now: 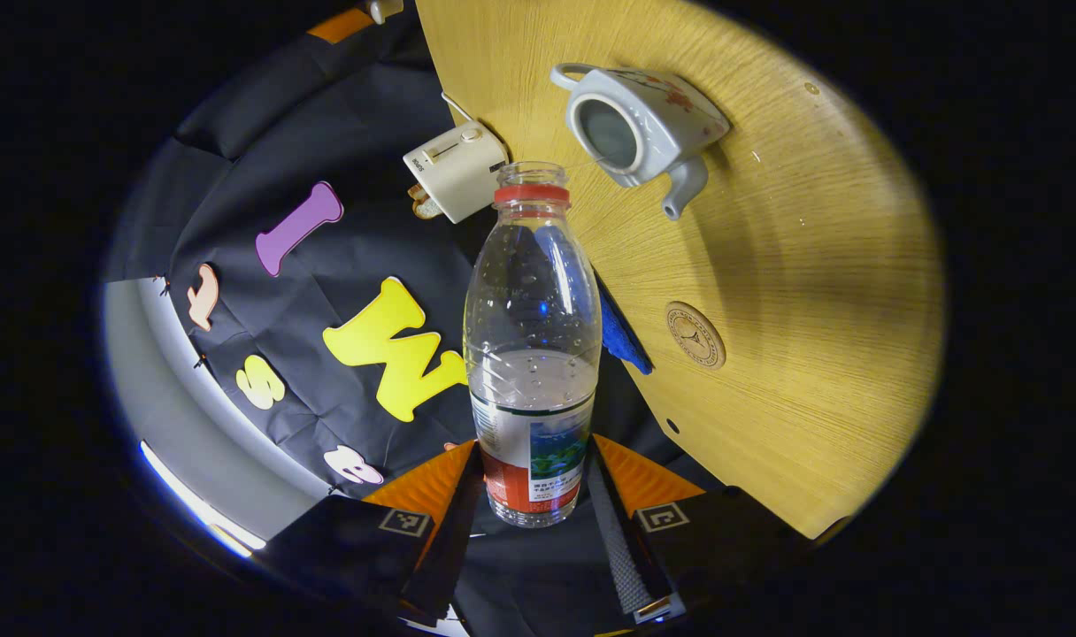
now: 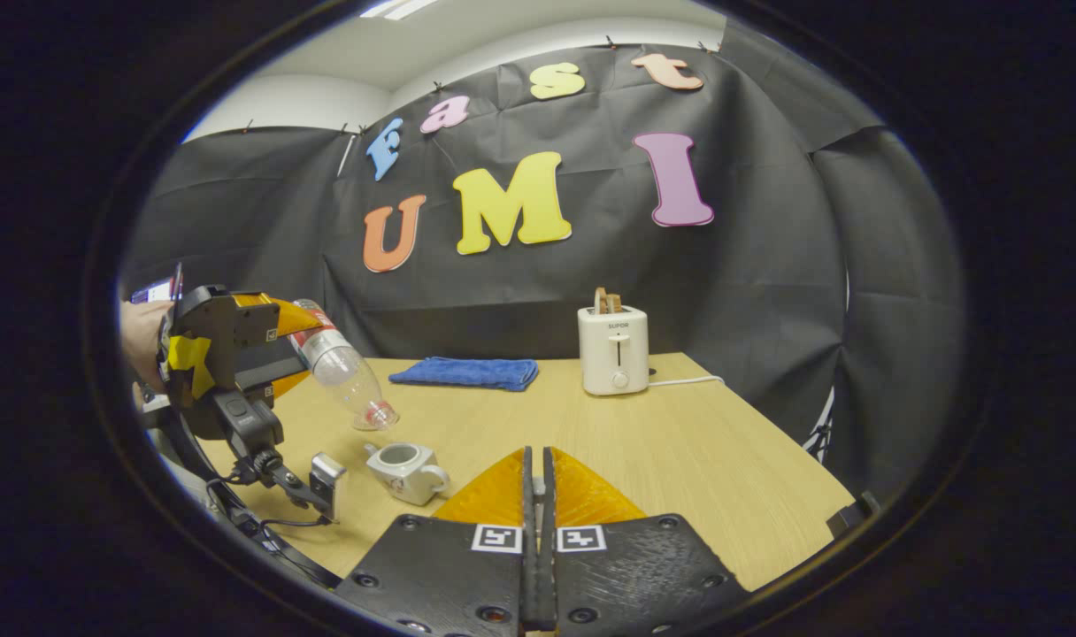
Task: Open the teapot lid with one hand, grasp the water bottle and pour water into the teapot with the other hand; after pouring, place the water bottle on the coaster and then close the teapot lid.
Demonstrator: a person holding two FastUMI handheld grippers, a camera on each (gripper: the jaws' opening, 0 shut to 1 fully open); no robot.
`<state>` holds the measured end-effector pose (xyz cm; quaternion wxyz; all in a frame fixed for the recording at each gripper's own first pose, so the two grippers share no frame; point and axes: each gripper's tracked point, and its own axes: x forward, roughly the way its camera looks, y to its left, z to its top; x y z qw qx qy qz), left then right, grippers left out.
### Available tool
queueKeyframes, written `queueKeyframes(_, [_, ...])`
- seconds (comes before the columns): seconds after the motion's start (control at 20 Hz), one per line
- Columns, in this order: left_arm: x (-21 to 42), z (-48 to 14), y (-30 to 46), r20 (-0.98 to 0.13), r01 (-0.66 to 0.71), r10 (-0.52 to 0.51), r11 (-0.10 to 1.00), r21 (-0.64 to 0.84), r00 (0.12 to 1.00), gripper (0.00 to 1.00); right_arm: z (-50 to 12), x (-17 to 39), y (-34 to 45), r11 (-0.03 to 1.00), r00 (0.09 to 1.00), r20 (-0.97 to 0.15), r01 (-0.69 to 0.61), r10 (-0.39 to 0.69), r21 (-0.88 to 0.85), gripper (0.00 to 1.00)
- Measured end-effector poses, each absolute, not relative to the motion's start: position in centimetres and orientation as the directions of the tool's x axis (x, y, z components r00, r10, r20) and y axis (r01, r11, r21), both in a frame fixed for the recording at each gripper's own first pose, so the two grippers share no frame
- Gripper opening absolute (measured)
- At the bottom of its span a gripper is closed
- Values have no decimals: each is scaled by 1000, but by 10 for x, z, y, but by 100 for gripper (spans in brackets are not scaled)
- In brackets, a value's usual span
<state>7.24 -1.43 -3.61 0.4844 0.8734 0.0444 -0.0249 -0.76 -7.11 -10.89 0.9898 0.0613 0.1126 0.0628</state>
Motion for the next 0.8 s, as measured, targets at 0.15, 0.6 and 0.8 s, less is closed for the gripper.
queueKeyframes(0.15, [73,-40,-10,-95,113,62,-496,861,994,70,-107,-8,-70,985,967,-213,-112,138,129,0])
queueKeyframes(0.6, [60,-86,21,-170,183,125,-95,978,977,69,-100,-10,-62,983,966,-212,-123,150,136,0])
queueKeyframes(0.8, [50,-111,20,-294,255,125,258,932,948,69,-92,-7,-54,982,965,-208,-135,160,133,0])
